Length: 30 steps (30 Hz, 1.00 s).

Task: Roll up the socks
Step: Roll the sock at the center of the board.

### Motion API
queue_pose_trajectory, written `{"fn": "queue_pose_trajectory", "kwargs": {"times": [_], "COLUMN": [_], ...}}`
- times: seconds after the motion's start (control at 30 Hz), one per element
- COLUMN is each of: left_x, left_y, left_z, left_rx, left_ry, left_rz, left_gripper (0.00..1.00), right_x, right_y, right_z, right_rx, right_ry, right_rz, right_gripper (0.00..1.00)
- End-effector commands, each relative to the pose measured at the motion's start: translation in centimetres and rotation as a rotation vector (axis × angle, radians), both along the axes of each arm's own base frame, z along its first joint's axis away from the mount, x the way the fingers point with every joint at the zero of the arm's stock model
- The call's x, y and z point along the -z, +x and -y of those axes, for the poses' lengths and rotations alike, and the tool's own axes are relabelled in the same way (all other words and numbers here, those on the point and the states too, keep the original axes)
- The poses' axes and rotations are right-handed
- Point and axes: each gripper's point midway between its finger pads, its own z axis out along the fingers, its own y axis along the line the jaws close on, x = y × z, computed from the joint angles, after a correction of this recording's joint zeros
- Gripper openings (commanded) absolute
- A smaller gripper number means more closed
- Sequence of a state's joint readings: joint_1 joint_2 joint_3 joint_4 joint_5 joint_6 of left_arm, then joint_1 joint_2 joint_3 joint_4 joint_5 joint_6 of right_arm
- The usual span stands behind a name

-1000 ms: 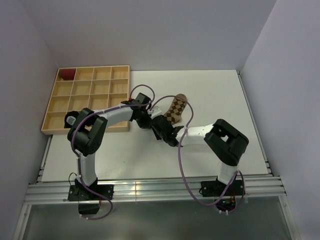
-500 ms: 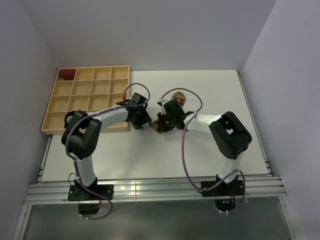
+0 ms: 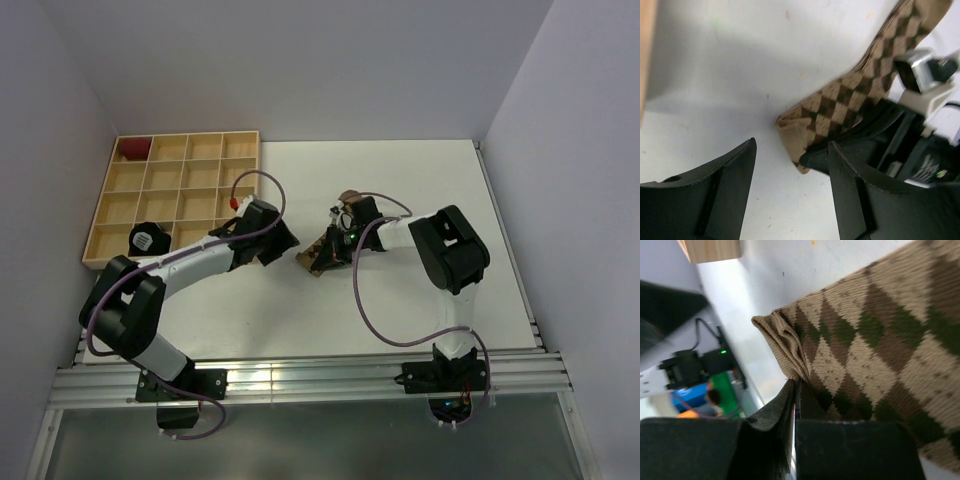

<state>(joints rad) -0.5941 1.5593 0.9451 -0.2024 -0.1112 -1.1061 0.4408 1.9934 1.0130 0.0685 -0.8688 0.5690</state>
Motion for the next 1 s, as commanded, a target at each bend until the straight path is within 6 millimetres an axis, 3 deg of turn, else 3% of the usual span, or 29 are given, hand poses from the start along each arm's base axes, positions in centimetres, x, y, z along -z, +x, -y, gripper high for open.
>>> {"fn": "queue_pose_trajectory", "kwargs": {"times": [0.0, 0.13, 0.43, 0.67, 0.97], "left_x": [0.5, 2.2, 4.9, 5.7, 7.9], "left_y": [-1.1, -2.0, -2.3, -1.2, -1.9], "left_z": [2.3, 3.2, 2.7, 2.9, 2.4], "left_rx": [0.026, 0.032, -0.026, -0.034, -0.034], "left_ry": [-0.080, -0.113, -0.080, -0.052, 0.002], "left_rz": [-0.002, -0.039, -0.115, -0.108, -0.171], "left_gripper": [0.64, 0.63, 0.56, 0.44, 0.26], "right_x": [0.1, 0.7, 1.4, 1.8, 2.1], "right_y": [-1.1, -1.0, -0.6, -0.7, -0.5], "right_z": [0.0, 0.3, 0.6, 0.7, 1.0], "right_rx": [0.009, 0.045, 0.079, 0.081, 0.089], "right_ry": [0.060, 0.079, 0.088, 0.085, 0.046], "right_rz": [-0.126, -0.168, -0.189, -0.201, -0.169], "right_gripper": [0.00, 0.00, 0.00, 0.00, 0.00]}}
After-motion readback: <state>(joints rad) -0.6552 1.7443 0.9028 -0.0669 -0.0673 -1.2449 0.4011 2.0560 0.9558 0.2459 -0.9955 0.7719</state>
